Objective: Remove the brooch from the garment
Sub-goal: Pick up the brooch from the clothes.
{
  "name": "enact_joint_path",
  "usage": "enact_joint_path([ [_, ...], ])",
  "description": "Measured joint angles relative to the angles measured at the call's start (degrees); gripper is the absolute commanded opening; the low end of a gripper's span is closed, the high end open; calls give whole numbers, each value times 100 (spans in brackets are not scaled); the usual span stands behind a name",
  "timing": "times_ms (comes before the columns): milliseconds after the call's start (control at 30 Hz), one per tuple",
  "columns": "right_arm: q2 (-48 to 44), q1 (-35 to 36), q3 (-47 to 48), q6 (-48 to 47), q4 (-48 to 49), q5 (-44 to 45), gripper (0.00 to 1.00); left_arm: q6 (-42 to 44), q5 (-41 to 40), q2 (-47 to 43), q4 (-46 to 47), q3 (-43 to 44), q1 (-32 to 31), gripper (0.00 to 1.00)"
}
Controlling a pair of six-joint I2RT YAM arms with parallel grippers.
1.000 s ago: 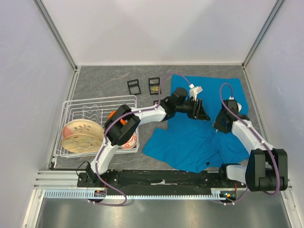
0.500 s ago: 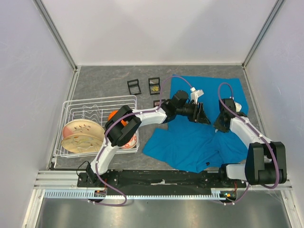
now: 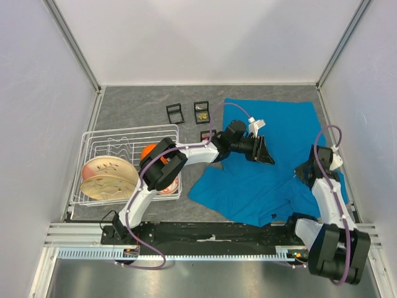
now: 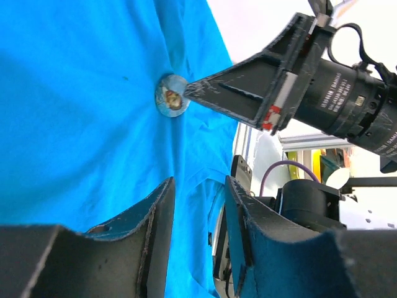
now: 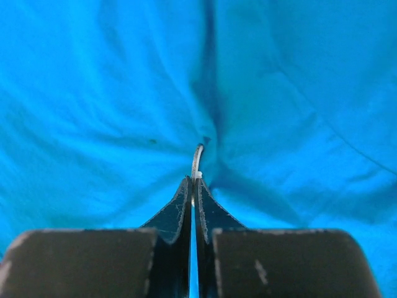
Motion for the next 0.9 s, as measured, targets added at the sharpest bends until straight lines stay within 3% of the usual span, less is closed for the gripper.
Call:
enact_joint_path([
  [267, -485, -1016, -658, 400, -133, -461, 21, -374, 15, 380, 33, 31, 2, 35],
  [433, -428, -1355, -855, 391, -142, -861, 43, -619, -52, 575, -48, 28, 39, 34],
  [533, -203, -1351, -680, 144, -120, -1036, 46, -697, -166, 608, -177, 28, 94, 33],
  [700, 28, -901, -275, -293, -363, -994, 52, -785, -295, 619, -291, 28, 214, 33],
  [900, 734, 612, 601, -599, -520, -319, 51, -852, -319, 708, -330, 31, 393, 32],
])
